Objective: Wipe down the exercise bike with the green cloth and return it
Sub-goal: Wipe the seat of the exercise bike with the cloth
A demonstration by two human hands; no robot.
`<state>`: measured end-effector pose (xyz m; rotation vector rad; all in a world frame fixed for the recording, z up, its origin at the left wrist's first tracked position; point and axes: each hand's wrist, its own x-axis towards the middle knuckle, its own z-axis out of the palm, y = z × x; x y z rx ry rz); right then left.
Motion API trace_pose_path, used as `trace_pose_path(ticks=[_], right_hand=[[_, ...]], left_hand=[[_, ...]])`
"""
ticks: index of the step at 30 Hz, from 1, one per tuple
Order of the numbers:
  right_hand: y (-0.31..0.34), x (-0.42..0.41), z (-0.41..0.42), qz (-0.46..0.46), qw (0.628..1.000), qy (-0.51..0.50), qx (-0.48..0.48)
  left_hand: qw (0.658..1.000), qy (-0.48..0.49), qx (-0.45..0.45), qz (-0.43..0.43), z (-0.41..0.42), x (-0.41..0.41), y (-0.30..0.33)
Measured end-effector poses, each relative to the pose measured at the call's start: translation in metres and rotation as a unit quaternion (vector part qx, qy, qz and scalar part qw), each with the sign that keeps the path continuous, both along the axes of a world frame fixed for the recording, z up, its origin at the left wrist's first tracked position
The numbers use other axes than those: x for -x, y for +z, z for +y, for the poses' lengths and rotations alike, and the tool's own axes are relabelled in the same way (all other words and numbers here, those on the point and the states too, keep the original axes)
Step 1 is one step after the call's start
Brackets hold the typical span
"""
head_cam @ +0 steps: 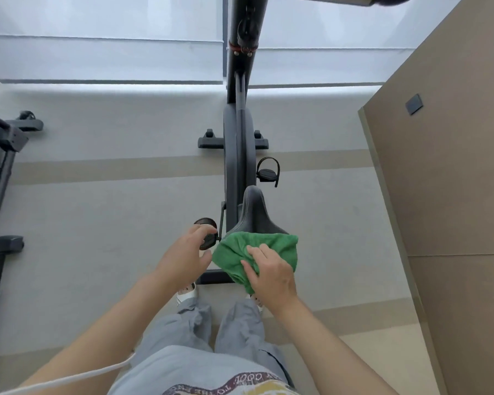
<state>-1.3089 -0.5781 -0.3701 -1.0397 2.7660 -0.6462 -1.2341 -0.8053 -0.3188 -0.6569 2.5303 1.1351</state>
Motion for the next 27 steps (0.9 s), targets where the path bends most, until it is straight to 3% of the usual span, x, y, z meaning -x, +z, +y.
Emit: trace_pose_path(ticks=[4,11,18,24,27], right_hand=[[-0.007,-0.006,0.007,0.053,0.998,-0.003,-0.034],[-0.007,0.008,-0.071,0.026,0.999,-0.029,0.007],[0.002,0.04,-0.108,-0.023,0.992,0.07,-0.104],[0.005,0.022,-0.031,-0.065,0.992,0.089,0.054],[0.001,0.016,0.013,-0.037,0.994,0.064,0.075]], left_hand=[[1.0,0.009,-0.027,0.002,0.005,-0.017,-0.004],[0.998,0.045,-0.052,0.008,-0.011,-0.042,-0.008],[0.999,0.033,-0.034,-0.001,-0.013,-0.035,-0.001],[0.999,0.008,-0.04,0.029,0.001,-0.01,0.005],[0.998,-0.026,-0.048,0.025,0.01,-0.004,0.002]])
